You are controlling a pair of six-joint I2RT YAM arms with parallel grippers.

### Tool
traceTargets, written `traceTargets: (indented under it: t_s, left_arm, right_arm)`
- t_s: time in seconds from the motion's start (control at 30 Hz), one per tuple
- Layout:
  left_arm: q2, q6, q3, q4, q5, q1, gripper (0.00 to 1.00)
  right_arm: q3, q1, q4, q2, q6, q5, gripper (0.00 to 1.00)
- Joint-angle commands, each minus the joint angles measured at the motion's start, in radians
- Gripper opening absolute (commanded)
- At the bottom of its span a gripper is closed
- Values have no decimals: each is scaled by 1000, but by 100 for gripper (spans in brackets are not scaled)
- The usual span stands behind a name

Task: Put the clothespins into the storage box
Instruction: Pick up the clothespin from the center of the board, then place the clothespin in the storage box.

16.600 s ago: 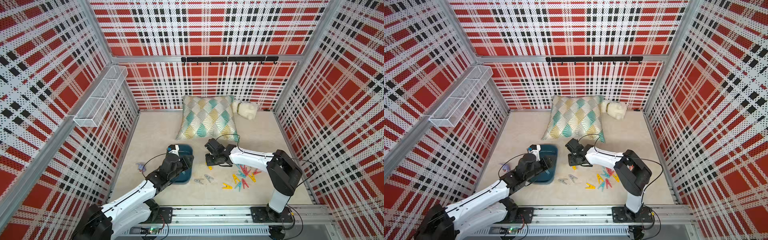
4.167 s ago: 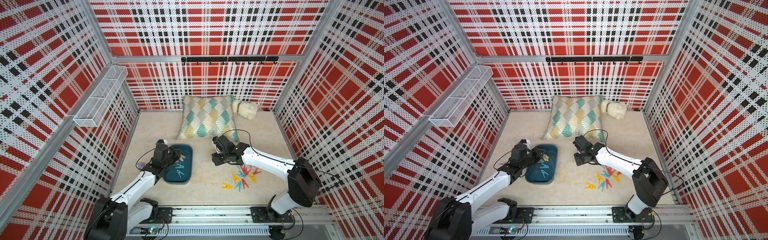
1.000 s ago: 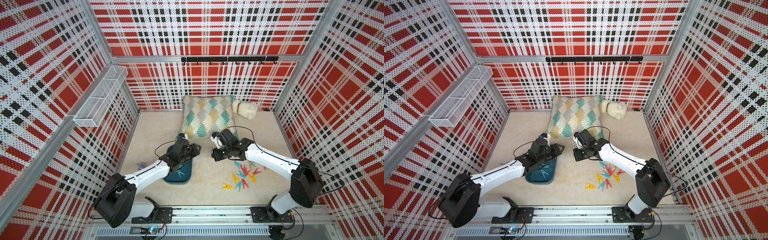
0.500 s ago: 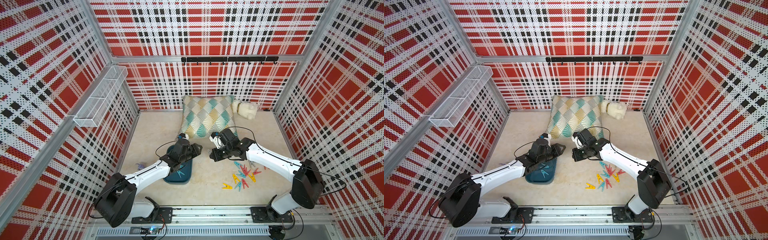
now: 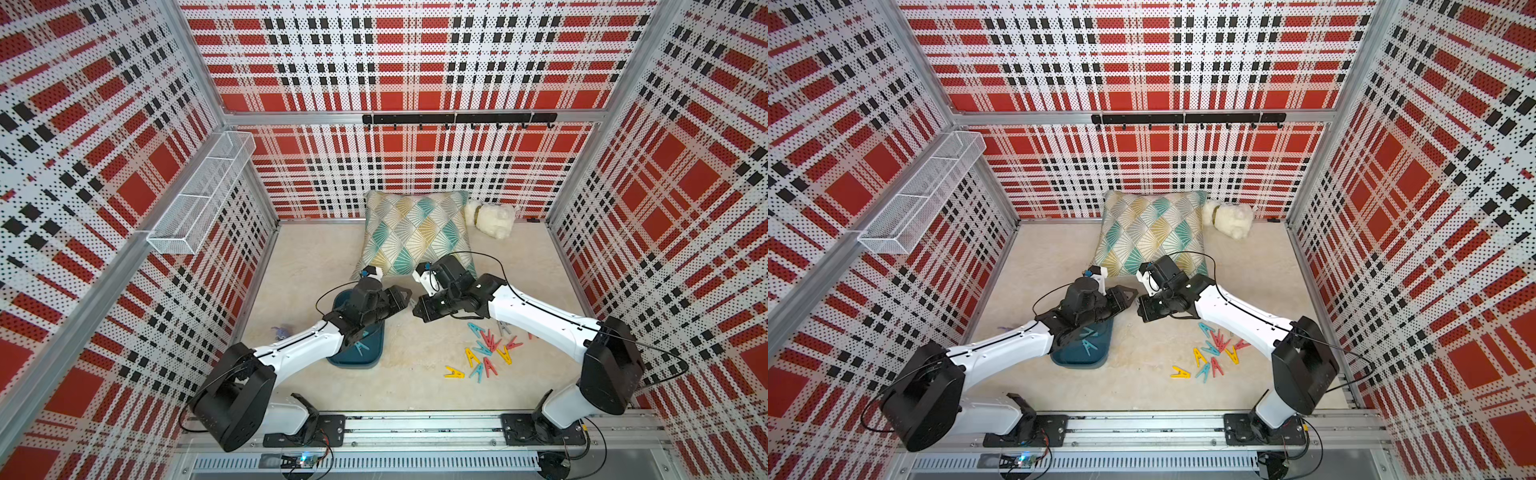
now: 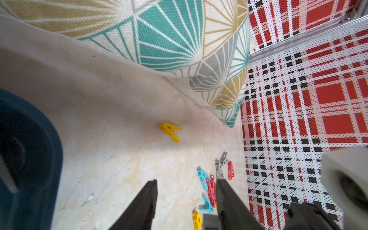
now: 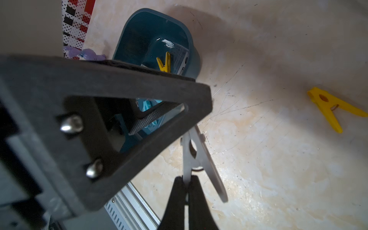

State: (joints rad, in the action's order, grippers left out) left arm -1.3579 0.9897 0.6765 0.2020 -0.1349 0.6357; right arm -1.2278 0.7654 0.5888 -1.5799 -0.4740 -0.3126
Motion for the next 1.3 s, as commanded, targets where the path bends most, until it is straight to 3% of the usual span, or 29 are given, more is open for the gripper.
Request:
traceTargets:
  t_s: [0.0,0.13,0.6,0.87,1.27]
  left_arm:
    - [18,12,-21,32,-2,7,53]
    - [39,19,-34,38,-7,-1,51]
    - [22,54,-47,107,-69,12,22]
    - [23,50,-48,99,-60,7,5]
    - [82,-21,-45,-25,-37,-76,1]
  right_arm:
    - [-29,9,-26,-17,-6,-4,4]
    - [-33,9,-34,-20,-8,0,4]
    - [-52,11,-66,-47,-16,-12,6]
    - [-33,10,-54,-15,-5,53,33]
    - [23,-41,7,76,31,176,47]
